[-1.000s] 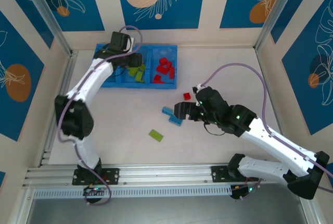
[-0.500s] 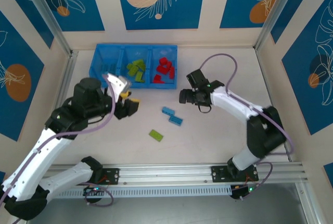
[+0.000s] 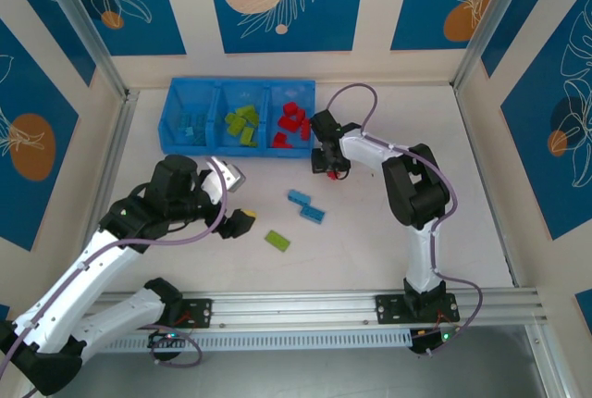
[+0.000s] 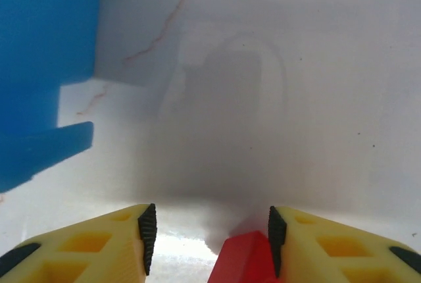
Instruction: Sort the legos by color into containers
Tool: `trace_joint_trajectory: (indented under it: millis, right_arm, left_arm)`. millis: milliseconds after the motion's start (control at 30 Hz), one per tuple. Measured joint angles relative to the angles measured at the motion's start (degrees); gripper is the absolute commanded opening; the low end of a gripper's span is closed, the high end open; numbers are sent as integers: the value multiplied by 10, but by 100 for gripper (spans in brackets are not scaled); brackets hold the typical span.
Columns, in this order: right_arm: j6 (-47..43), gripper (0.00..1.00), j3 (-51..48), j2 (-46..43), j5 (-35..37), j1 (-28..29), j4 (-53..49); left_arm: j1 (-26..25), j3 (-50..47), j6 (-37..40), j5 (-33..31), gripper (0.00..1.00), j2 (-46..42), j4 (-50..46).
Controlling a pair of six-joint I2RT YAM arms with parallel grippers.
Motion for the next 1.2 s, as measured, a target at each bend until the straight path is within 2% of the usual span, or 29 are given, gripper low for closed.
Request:
trace_joint_trajectory:
  millis: [133, 333, 367, 400, 433, 467, 533, 633, 800, 967, 1100, 1200]
  right_arm:
    - [0, 37, -23, -1, 2, 0, 4]
    - [3, 37, -66, -30, 1, 1, 16]
    - [5, 40, -76, -38, 1, 1, 16]
    - [8, 49, -85, -45, 0, 2, 15]
    - [12, 62, -96, -53, -1, 3, 14]
    - [14, 69, -105, -60, -3, 4, 14]
    - [12, 70, -119, -72, -10, 9, 13]
    - [13, 66, -136, -88, -19, 17, 14]
    - [24, 46, -161, -97, -11, 24, 18]
    - [30, 37, -165, -100, -5, 22, 22]
    - [29, 24, -165, -100, 0, 22, 21]
    - [30, 18, -163, -103, 1, 23, 19]
  left_arm:
    - [0, -3, 4, -7, 100, 0, 0]
    - [0, -4, 4, -13, 100, 0, 0]
    - [0, -4, 4, -14, 100, 0, 0]
    - [0, -5, 4, -14, 100, 0, 0]
    - [0, -5, 4, -15, 100, 0, 1]
    - [0, -6, 4, -16, 100, 0, 1]
    - [0, -7, 4, -19, 100, 0, 1]
    - [0, -7, 4, -19, 100, 0, 1]
    - [0, -7, 4, -25, 100, 0, 1]
    - [0, -7, 4, -27, 100, 1, 1]
    - [0, -7, 4, -27, 100, 2, 1]
    - [0, -7, 4, -29, 100, 2, 1]
